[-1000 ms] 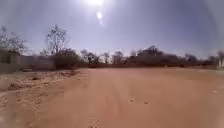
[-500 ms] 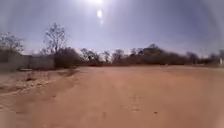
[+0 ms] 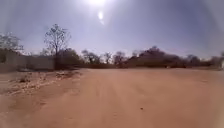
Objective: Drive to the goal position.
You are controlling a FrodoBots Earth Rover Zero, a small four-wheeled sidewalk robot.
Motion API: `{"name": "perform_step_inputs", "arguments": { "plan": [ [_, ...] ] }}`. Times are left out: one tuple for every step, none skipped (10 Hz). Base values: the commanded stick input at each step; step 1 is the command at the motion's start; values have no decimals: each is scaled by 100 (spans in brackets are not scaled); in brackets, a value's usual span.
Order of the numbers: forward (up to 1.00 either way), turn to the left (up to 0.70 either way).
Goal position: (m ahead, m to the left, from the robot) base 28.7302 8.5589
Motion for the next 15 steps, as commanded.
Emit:
{"name": "perform_step_inputs", "arguments": {
  "plan": [
    [85,0],
    [85,0],
    [85,0],
    [85,0],
    [85,0],
    [85,0],
    [85,0],
    [85,0],
    [85,0],
    [85,0],
    [85,0],
    [85,0],
    [85,0],
    [85,0],
    [85,0]
  ]
}}
